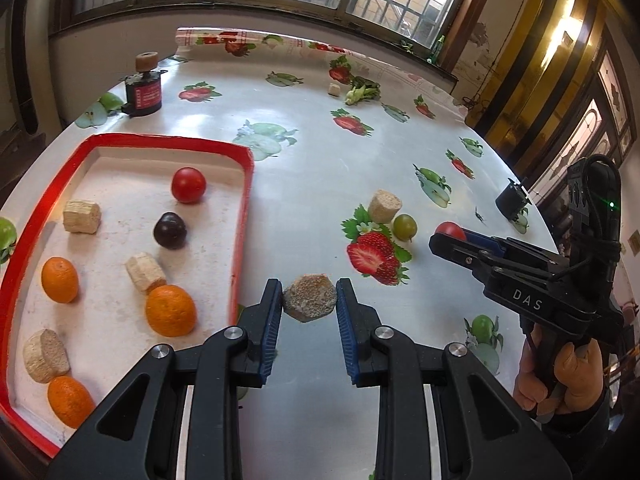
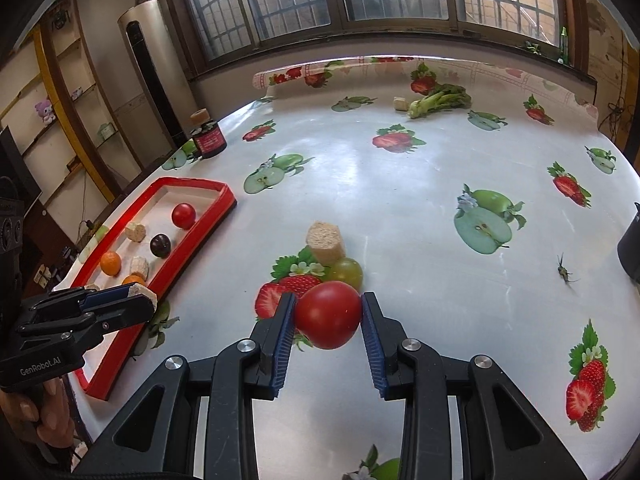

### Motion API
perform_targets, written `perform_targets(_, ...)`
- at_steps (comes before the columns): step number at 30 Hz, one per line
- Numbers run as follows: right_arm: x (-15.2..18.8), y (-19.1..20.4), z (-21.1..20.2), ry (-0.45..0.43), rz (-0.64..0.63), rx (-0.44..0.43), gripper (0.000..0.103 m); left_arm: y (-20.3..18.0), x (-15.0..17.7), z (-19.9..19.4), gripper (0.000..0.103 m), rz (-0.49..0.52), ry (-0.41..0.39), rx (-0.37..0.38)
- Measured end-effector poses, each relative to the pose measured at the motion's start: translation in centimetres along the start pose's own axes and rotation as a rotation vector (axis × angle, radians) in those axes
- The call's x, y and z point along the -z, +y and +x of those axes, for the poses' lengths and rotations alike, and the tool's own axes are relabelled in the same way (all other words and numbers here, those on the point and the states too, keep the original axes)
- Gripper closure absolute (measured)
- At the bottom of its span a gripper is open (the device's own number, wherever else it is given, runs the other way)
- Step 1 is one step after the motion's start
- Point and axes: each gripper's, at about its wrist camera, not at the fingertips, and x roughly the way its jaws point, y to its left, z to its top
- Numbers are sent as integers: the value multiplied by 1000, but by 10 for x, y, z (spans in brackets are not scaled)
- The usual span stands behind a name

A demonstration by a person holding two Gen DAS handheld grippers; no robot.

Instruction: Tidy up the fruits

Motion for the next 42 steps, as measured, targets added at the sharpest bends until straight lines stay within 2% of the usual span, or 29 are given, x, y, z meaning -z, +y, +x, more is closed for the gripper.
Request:
perform_targets(11, -8, 41, 10, 10, -64, -41, 70, 34, 5, -17, 78, -55, -27, -51)
perform_targets(27, -19, 91, 22, 12, -133, -108, 70, 57, 3, -34, 78, -79, -62, -125)
perform_targets(42, -32, 130, 38, 21, -190, -157, 70, 95, 3, -47, 78, -144, -80, -160)
